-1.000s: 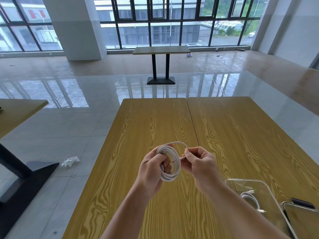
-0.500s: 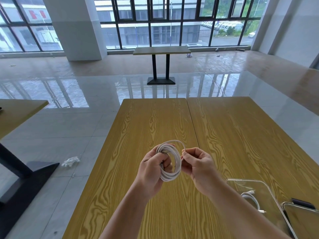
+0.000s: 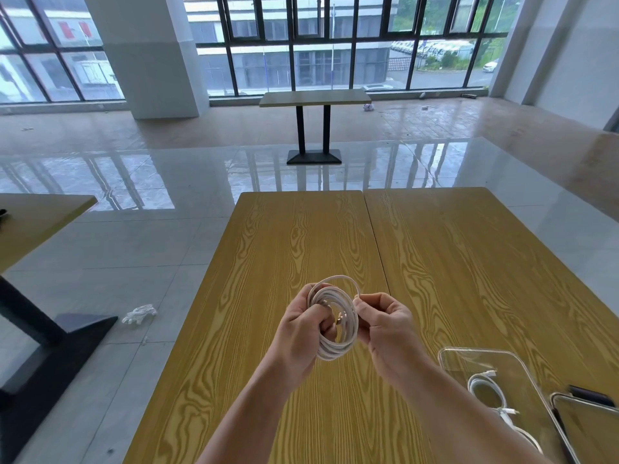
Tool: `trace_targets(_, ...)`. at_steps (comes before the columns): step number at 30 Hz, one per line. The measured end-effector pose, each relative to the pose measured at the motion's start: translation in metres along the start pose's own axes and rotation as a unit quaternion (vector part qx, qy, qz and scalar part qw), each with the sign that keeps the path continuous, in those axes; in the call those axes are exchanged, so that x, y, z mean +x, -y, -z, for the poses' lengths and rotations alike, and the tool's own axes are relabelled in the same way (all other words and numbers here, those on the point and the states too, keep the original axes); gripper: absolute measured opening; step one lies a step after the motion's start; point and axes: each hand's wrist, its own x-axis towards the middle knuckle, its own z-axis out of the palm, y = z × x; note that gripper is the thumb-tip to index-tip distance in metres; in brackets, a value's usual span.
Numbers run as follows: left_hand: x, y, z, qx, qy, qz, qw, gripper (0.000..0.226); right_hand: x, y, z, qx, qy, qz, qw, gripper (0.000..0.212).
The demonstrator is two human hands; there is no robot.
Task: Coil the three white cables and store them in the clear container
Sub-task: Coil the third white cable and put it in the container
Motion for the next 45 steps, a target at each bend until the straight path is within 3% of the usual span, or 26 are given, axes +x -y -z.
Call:
trace_targets(5,0.001,0.001,0.002,0.045,-0.026,-0.027,0.998,0.032,-0.008,0.005,0.000,0.011,0.090,-0.076,0.993,0.019)
trace_targets(11,0.003,0.004,0.003,0.042,-0.016,-0.031,0.999,0.070,-0.009,0.006,0.005,0.018,0.114,-0.108,0.987,0.038)
trace_targets(19,0.002,0.005,-0.005,0.036,0.006,-0.023,0.999,0.055,-0.006,0.009,0.002,0.029,0.115,-0.168,0.979,0.030)
trace_targets(23,0.003,0.009,-0.004,0.033,0.023,-0.017,0.999,0.057,0.000,0.005,0.004,0.033,0.103,-0.188,0.976,0.015)
trace_targets(27,0.004,0.011,0.001,0.037,0.000,-0.019,0.999,0.048,-0.004,0.004,0.005,-0.007,0.141,-0.194,0.971,0.016)
trace_targets(32,0.006,0.010,0.008,0.052,-0.045,-0.032,0.997,0.035,-0.016,0.005,0.005,-0.098,0.148,-0.136,0.975,0.025)
trace_targets(35,0.008,0.011,0.009,0.046,-0.072,-0.038,0.996,0.044,-0.024,0.003,0.006,-0.233,0.085,0.010,0.969,0.026)
trace_targets(37,0.010,0.013,0.009,0.047,-0.082,-0.042,0.995,0.048,-0.028,0.002,0.009,-0.313,0.056,0.157,0.935,0.033)
trace_targets(40,0.010,0.011,0.006,0.047,-0.072,-0.047,0.995,0.046,-0.032,-0.003,0.010,-0.459,0.111,0.331,0.817,0.030)
trace_targets(42,0.009,0.010,0.003,0.034,-0.058,-0.043,0.997,0.044,-0.029,-0.008,0.009,-0.543,0.125,0.372,0.742,0.037)
trace_targets(45,0.008,0.009,0.002,0.036,-0.053,-0.037,0.997,0.041,-0.025,-0.011,0.006,-0.557,0.100,0.423,0.707,0.028)
